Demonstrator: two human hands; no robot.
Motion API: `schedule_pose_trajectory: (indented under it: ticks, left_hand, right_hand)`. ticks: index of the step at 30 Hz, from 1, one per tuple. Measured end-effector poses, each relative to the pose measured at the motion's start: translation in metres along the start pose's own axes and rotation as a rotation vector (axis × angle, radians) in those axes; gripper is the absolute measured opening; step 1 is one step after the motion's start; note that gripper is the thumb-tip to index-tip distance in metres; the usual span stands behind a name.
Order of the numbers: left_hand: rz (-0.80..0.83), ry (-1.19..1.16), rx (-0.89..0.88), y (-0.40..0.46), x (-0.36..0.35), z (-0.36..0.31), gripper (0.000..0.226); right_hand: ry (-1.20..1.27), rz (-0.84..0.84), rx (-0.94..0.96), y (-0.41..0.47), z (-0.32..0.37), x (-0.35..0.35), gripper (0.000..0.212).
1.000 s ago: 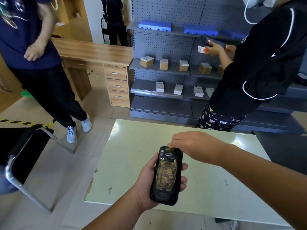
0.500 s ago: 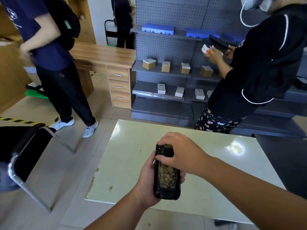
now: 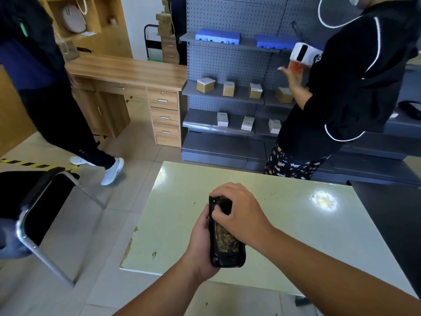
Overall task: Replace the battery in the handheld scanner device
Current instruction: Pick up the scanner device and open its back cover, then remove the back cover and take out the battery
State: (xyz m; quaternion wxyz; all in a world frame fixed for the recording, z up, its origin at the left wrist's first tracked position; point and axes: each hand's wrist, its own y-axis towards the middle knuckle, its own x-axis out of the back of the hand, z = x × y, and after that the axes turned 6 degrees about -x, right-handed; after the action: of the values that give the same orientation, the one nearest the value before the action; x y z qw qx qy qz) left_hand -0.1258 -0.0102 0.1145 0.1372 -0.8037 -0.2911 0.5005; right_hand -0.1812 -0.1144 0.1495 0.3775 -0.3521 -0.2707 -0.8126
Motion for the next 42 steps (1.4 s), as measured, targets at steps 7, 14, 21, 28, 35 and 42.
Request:
schedule_pose_trajectory:
  ticks: [7, 14, 21, 28, 35, 42]
  left_hand:
    - [-0.006, 0.093, -0.002, 0.011, 0.010, -0.010, 0.060]
    - [0.005, 0.133, -0.008, 0.019, 0.018, -0.006, 0.061]
    - [-0.022, 0.090, -0.015, 0.024, 0.022, 0.001, 0.063]
    - [-0.044, 0.070, -0.002, 0.028, 0.020, 0.002, 0.061]
    - [-0.047, 0.084, -0.001, 0.032, 0.020, 0.004, 0.060]
    - [-0.077, 0.103, -0.029, 0.029, 0.027, 0.017, 0.067]
  right_hand:
    - [-0.193, -0.116, 0.065, -0.023, -0.001, 0.006, 0.021]
    - [-0.333, 0.009, -0.009, -0.021, 0.009, 0.002, 0.018]
    - [-0.362, 0.102, -0.084, -0.012, 0.013, 0.003, 0.016]
    - [-0.441, 0.059, -0.072, -0.016, 0.011, -0.007, 0.011]
    - [-0.432, 0.069, -0.068, -0.018, 0.003, -0.012, 0.015]
    - [-0.290, 0.068, -0.195, -0.017, 0.000, -0.010, 0.016]
